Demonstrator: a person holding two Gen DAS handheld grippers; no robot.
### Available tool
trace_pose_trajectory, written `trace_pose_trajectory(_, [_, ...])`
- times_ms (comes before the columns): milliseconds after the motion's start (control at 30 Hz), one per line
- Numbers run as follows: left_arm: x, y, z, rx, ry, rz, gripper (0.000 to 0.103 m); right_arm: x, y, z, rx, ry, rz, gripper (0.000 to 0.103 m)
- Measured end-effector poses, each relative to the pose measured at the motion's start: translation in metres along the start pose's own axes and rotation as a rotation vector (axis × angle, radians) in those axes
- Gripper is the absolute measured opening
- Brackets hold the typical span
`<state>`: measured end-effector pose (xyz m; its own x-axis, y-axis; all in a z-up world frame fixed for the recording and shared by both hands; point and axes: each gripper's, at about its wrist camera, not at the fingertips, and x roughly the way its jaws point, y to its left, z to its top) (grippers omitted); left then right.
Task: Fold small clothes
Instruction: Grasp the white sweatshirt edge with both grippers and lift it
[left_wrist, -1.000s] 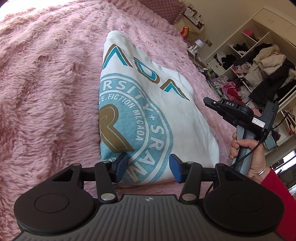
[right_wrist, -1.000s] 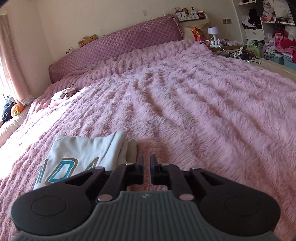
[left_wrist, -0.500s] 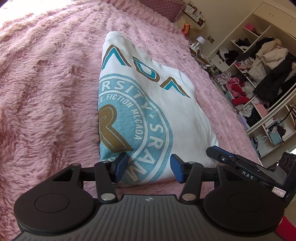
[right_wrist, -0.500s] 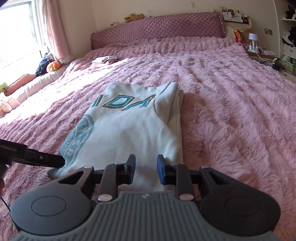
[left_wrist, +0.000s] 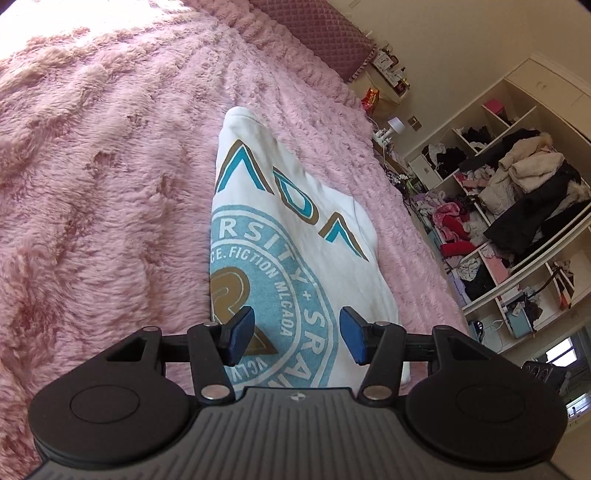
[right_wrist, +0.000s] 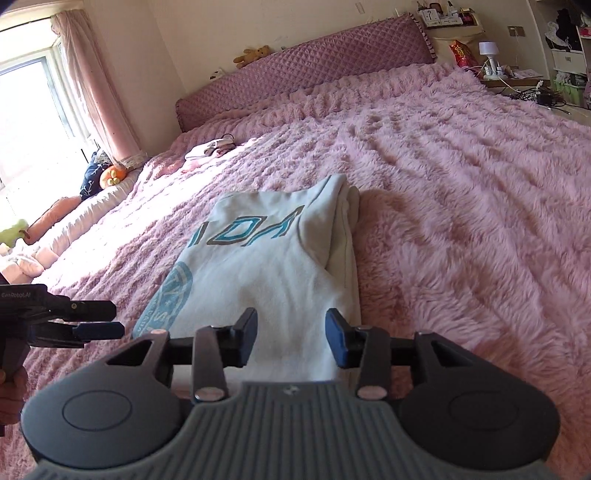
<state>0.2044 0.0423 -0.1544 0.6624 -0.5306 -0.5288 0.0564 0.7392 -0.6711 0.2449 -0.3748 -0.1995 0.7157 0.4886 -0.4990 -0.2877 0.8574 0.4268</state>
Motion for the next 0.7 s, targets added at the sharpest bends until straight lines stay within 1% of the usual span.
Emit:
trace_pose_trajectory(33, [0.0, 0.008, 0.008, -0.024, -0.008, -0.002, 0.062, -0.001, -0.007, 0.009, 0.03, -0.021, 0.02, 0.054])
trace_pose_trajectory(100, [0.01, 0.029, 0.025, -0.089, 0.002, -0.034, 0.062, 0.003, -0.021, 0.024, 0.088, -0.038, 0.055, 0.056])
trace_pose_trajectory(167, [0.025, 0.05, 0.033, -0.168, 0.047, -0.075, 0.062, 0.016, -0.042, 0.041, 0.171, -0.032, 0.096, 0.058])
trace_pose_trajectory(200, [0.035, 0.06, 0.036, -0.203, 0.071, -0.101, 0.062, 0.025, -0.053, 0.046, 0.22, -0.015, 0.12, 0.059])
trace_pose_trajectory(300, [0.061, 0.079, 0.038, -0.26, 0.112, -0.142, 0.062, 0.055, -0.085, 0.052, 0.392, 0.05, 0.205, 0.06])
trace_pose_trajectory(367, [0.074, 0.086, 0.038, -0.282, 0.12, -0.17, 0.062, 0.071, -0.097, 0.05, 0.457, 0.073, 0.221, 0.06])
trace_pose_trajectory(433, [0.083, 0.089, 0.041, -0.299, 0.12, -0.207, 0.062, 0.086, -0.106, 0.046, 0.498, 0.1, 0.247, 0.06])
trace_pose_trajectory(500, [0.095, 0.091, 0.047, -0.324, 0.143, -0.243, 0.065, 0.098, -0.108, 0.045, 0.531, 0.12, 0.292, 0.06])
trace_pose_trajectory(533, [0.102, 0.091, 0.05, -0.327, 0.16, -0.252, 0.067, 0.104, -0.107, 0.045, 0.533, 0.124, 0.295, 0.06])
trace_pose_trajectory(600, [0.115, 0.089, 0.056, -0.325, 0.18, -0.261, 0.067, 0.114, -0.103, 0.048, 0.527, 0.131, 0.294, 0.061])
trace_pose_trajectory(700, [0.131, 0.086, 0.065, -0.321, 0.205, -0.266, 0.071, 0.133, -0.093, 0.057, 0.508, 0.158, 0.302, 0.066])
